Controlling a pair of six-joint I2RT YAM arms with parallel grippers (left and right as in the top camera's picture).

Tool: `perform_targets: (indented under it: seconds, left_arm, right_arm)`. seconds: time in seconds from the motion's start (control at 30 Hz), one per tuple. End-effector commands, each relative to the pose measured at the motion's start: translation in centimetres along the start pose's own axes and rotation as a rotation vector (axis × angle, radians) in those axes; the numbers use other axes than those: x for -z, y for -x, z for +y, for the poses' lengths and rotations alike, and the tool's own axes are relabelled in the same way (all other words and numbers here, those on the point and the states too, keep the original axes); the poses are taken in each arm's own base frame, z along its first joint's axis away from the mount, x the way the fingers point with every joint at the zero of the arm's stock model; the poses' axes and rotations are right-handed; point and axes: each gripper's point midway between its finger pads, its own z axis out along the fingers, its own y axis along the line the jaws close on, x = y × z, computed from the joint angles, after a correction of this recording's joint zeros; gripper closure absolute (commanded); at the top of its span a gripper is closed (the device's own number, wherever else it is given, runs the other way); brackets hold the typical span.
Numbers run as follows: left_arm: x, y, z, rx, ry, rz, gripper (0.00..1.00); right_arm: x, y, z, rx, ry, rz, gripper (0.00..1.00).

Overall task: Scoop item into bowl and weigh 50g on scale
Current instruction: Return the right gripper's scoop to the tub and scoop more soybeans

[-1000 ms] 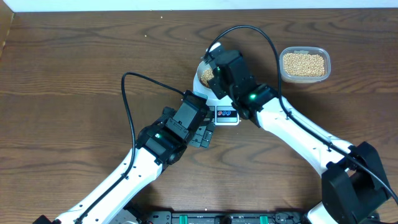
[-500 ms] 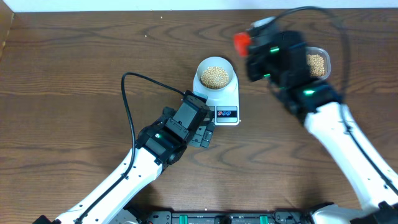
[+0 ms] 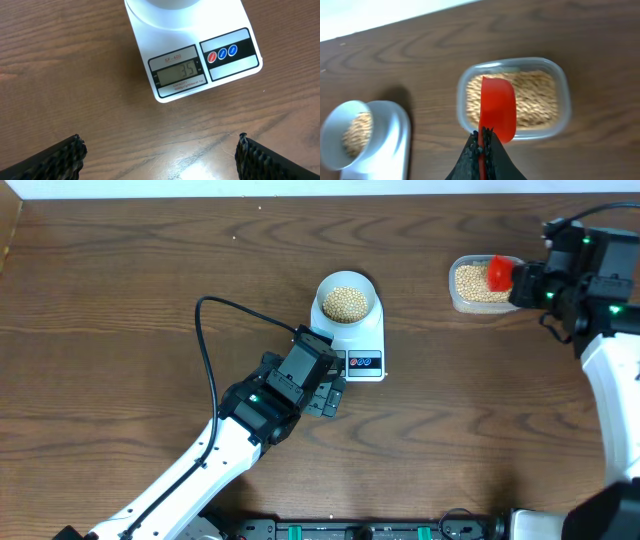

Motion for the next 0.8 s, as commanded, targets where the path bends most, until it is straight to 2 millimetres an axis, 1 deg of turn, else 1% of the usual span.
perform_targets:
  seconds: [0.0, 0.1, 0.23, 0.27, 0.37, 0.47, 0.63, 0.7, 0.77]
  left_arm:
    - [0.1, 0.1, 0.3, 0.006, 0.015, -0.007, 0.02]
    - [0.1, 0.1, 0.3, 0.006, 0.015, -0.007, 0.02]
    - [0.1, 0.1, 0.3, 0.006, 0.015, -0.007, 0.02]
    - [0.1, 0.1, 0.3, 0.006, 0.015, -0.007, 0.02]
    - [0.1, 0.1, 0.3, 0.006, 0.015, -0.007, 0.02]
    - [0.1, 0.1, 0.3, 0.006, 0.015, -0.007, 0.02]
    - [0.1, 0.1, 0.3, 0.006, 0.015, -0.007, 0.02]
    - [0.1, 0.1, 0.3, 0.006, 0.015, -0.007, 0.02]
    - [0.1, 0.1, 0.3, 0.006, 0.015, -0.007, 0.02]
  right_arm:
    - [-1.8, -0.9, -2.1, -0.020, -0.010, 0.041, 0.99]
    - [-3.8, -2.1, -3.5, -0.040, -0.021, 0.084, 0.99]
    - [-6.2, -3.3, -4.1, -0.054, -0.008, 0.120, 0.99]
    - [-6.8, -3.6, -4.0, -0.059, 0.011, 0.129, 0.99]
    - [-8.3, -4.3, -2.5, -0.087, 0.128, 0.149, 0.99]
    - [-9.6, -5.0, -1.7, -0.141, 0.206, 0.173, 0.99]
    - [-10.8, -5.7, -1.2, -0.212, 0.281, 0.193, 0.99]
    - [-10.6, -5.4, -1.2, -0.234, 0.307, 0.183, 0.99]
    - [-10.0, -4.6, -1.3, -0.268, 0.353, 0.161, 0.99]
